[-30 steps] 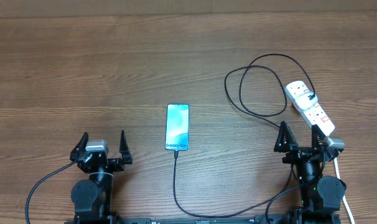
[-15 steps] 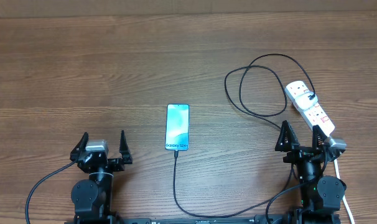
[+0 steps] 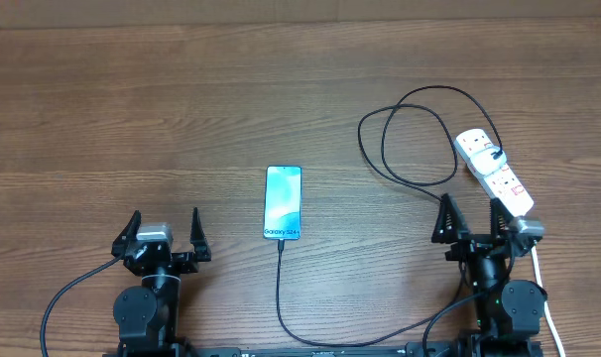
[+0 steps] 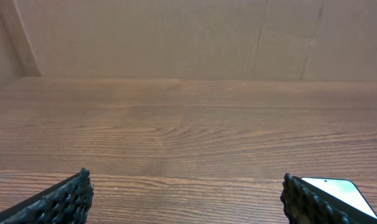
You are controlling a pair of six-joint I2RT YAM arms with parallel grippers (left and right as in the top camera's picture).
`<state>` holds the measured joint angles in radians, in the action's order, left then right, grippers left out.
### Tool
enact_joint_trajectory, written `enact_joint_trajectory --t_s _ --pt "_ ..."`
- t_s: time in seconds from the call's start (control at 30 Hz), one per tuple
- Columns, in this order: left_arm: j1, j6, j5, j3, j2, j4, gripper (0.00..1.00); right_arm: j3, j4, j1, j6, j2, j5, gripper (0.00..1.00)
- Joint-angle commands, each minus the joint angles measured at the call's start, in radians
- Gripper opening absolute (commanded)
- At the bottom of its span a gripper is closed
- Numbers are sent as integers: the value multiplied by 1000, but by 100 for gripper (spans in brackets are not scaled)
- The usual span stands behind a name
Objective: Plug charger to phone and switch on socket
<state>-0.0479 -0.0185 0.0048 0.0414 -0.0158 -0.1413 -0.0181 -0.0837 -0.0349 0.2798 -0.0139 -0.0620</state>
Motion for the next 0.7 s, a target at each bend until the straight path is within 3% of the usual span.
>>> enact_joint_trajectory --t_s 0.0,0.13,0.67 --pt "-4 19 7 -7 3 3 99 10 -2 31 -129 12 43 100" --pt "-4 19 7 -7 3 3 100 10 -2 31 -209 12 43 100" --pt "-4 19 7 -7 3 3 100 10 -1 31 -203 12 40 100"
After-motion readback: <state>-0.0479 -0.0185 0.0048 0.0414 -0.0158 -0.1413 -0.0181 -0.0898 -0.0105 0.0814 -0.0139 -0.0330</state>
